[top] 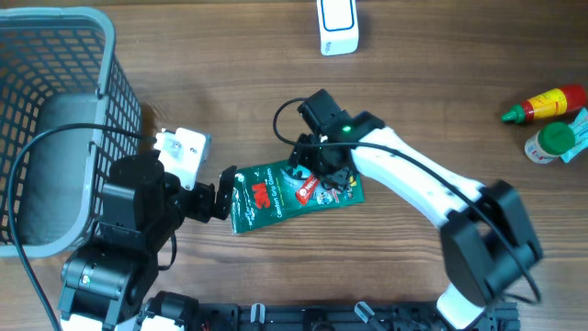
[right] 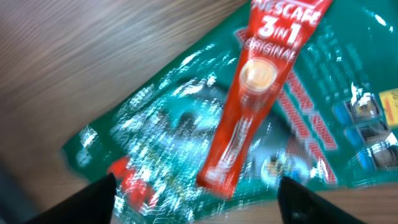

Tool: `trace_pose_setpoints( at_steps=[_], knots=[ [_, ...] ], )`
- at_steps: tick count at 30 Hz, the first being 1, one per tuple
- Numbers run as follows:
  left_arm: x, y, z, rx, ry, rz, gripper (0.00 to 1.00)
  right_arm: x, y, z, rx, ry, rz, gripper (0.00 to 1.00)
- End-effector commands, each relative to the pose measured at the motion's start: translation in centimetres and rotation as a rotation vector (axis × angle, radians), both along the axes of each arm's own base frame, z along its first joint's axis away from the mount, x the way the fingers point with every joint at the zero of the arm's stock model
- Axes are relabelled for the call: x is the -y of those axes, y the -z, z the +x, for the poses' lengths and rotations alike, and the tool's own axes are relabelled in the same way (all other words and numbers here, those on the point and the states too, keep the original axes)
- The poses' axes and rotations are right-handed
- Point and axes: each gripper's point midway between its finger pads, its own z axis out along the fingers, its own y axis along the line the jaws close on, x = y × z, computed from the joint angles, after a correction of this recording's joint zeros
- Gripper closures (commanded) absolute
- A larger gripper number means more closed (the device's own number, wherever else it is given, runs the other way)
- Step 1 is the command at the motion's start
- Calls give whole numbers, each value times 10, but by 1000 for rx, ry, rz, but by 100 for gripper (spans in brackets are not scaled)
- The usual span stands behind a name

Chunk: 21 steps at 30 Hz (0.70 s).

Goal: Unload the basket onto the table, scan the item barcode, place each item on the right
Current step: 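Reach the right gripper to the red Nescafe stick on the gloves bag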

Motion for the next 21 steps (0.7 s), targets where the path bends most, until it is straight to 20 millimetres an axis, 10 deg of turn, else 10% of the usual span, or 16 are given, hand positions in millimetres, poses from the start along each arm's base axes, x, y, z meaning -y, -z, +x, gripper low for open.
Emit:
trace_pose_setpoints(
  at_steps=[1,21],
  knots=[
    [0,-1,0,0,-2,-11,0,9,23,13,-5,68,-99,26],
    [0,-1,0,0,-2,-11,0,17,60,8,-10,124,-278,42]
  ],
)
